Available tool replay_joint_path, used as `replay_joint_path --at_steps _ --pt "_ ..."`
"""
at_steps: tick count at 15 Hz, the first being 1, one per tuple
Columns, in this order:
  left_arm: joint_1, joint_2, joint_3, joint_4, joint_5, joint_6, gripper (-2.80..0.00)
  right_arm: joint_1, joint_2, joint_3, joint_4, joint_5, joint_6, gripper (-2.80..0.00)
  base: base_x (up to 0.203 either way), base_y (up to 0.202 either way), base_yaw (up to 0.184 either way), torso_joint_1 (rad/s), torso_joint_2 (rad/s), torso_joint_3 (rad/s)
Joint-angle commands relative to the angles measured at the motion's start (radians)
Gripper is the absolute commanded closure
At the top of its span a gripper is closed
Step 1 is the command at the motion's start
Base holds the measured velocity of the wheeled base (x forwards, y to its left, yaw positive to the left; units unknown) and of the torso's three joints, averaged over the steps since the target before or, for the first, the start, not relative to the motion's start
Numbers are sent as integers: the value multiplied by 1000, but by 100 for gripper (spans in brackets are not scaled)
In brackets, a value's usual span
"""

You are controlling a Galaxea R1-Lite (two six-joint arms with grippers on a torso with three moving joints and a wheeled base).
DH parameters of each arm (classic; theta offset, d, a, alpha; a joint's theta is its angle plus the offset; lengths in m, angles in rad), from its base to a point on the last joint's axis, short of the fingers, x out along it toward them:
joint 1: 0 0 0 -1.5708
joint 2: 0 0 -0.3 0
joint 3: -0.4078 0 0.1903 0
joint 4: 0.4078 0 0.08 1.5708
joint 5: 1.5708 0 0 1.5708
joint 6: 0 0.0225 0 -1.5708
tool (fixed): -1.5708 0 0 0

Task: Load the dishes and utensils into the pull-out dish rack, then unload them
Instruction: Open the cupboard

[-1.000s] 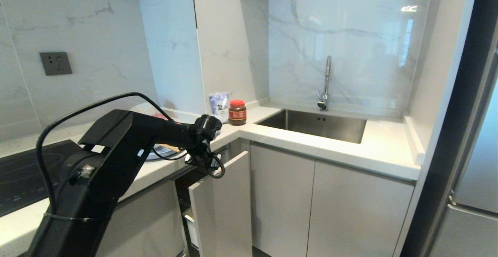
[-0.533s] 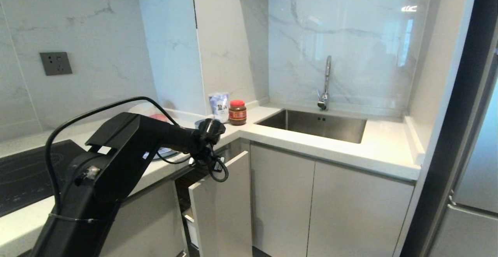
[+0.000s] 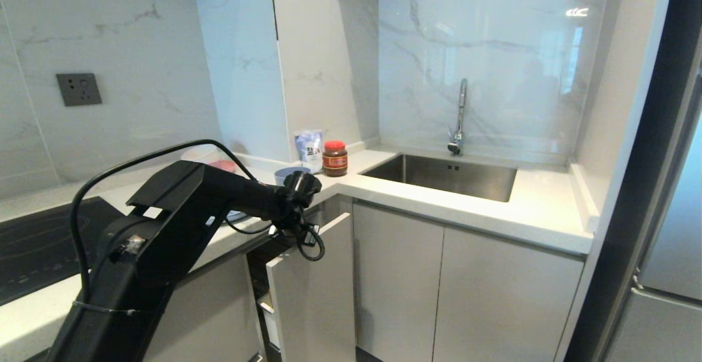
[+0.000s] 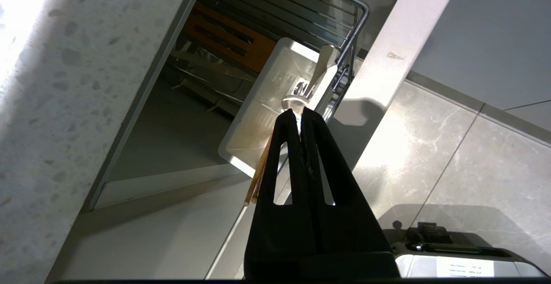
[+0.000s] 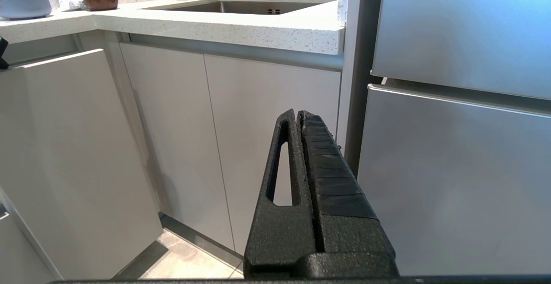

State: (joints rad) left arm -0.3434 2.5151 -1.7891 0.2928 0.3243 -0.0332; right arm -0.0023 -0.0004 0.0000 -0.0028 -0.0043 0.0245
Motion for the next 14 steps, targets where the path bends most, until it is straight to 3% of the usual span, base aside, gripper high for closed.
replay_joint_path --at_steps 1,14 --pt "-17 -7 11 3 1 -5 0 0 -4 2 0 0 0 0 0 0 0 0 0 0" --pt "-155 -63 111 3 -3 -27 0 1 -4 2 0 0 0 0 0 0 0 0 0 0"
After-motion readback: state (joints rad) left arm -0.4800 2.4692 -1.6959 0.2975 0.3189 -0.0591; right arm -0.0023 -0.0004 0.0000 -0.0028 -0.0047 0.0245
